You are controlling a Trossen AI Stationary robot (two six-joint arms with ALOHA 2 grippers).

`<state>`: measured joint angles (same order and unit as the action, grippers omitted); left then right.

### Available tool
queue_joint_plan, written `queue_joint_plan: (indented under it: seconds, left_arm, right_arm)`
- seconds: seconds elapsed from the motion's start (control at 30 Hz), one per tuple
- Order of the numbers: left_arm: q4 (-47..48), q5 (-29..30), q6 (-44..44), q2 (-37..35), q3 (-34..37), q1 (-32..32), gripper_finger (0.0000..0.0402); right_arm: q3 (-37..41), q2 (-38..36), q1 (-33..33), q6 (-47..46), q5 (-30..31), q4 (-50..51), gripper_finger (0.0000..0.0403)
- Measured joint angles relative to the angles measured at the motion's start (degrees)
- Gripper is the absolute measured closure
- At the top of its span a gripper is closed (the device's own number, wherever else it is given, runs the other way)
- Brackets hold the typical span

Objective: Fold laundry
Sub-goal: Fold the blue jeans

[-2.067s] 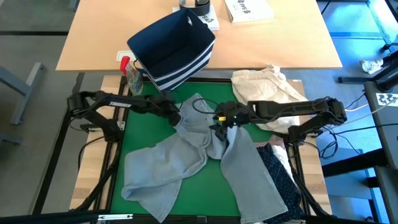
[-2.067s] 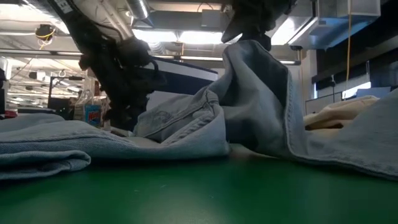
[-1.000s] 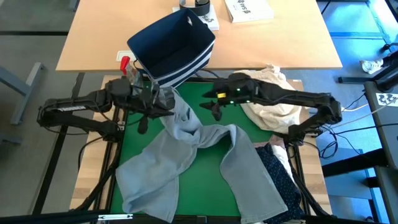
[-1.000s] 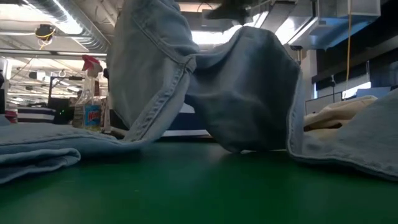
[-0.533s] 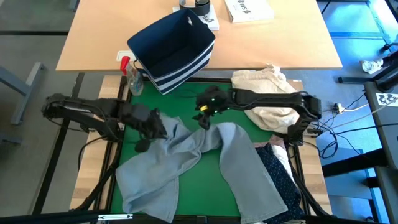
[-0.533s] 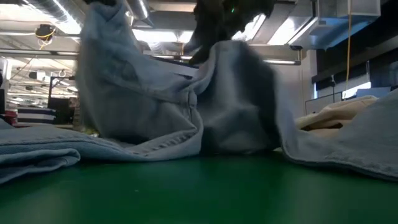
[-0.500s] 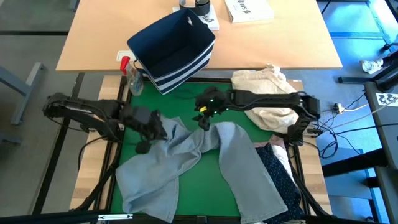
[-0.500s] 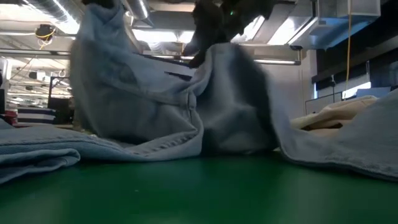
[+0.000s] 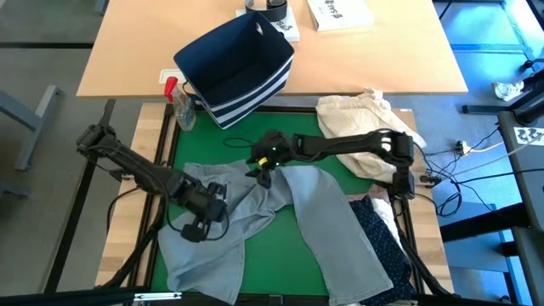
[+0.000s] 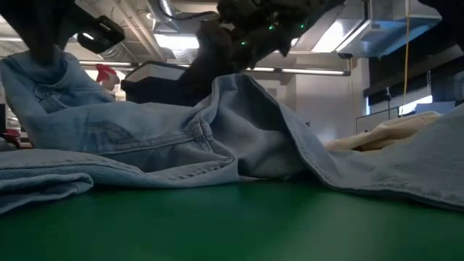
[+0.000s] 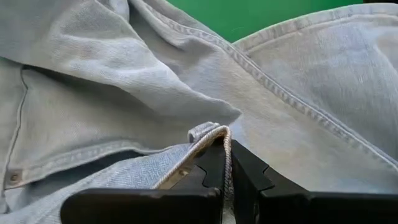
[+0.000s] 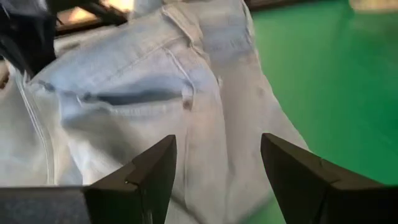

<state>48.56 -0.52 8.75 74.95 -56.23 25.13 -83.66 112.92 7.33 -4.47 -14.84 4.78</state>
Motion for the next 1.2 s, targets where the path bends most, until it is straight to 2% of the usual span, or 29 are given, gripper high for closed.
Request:
queue_joint_plan:
  seconds: [0.17,0.4,0.6,0.83,0.9,0.97,1.1,1.13,1.2]
  left_arm:
    - [-0.07,3.18,5.38,-0.24,0.0,3.45,0.0395]
    - [-0.11,3.47,10.44,-0.41,0.0,6.17,0.0395]
    - [0.35,4.79,10.27,-0.43,0.0,7.36,0.0395]
    - [0.74,5.42,8.74,-0.45,0.0,7.33,0.0395]
    - [0.72,5.4,8.95,-0.45,0.0,7.32,0.0395]
    - [0.72,5.39,10.91,-0.45,0.0,7.31,0.0395]
    - [1.19,5.25,13.65,-0.45,-0.06,7.31,0.0394]
    - [2.54,4.67,13.9,-0.43,-0.48,7.31,0.0391]
    - [6.31,3.96,14.78,-0.51,-2.07,7.33,0.0381]
  right_arm:
    - [-0.96,4.7,-0.63,-2.83,0.06,-9.08,0.0171]
    - [-9.33,12.91,-0.56,-5.17,-1.45,-8.91,0.0171]
    - [-16.48,18.76,-1.02,-9.31,-11.69,-7.73,0.0171]
    - [-18.95,21.81,-1.79,-13.78,-11.97,-5.93,0.0175]
    - [-18.95,21.84,-2.03,-13.64,-11.84,-5.4,0.0196]
    - [-18.95,21.87,-2.06,-12.67,-11.27,-4.59,0.0237]
    - [-18.95,21.93,-2.49,-10.16,-8.53,-4.47,0.0366]
    - [-18.95,21.72,-2.54,-9.05,-7.48,-4.33,0.0381]
    - [-18.88,20.75,-2.9,-7.89,-5.88,-3.53,0.038]
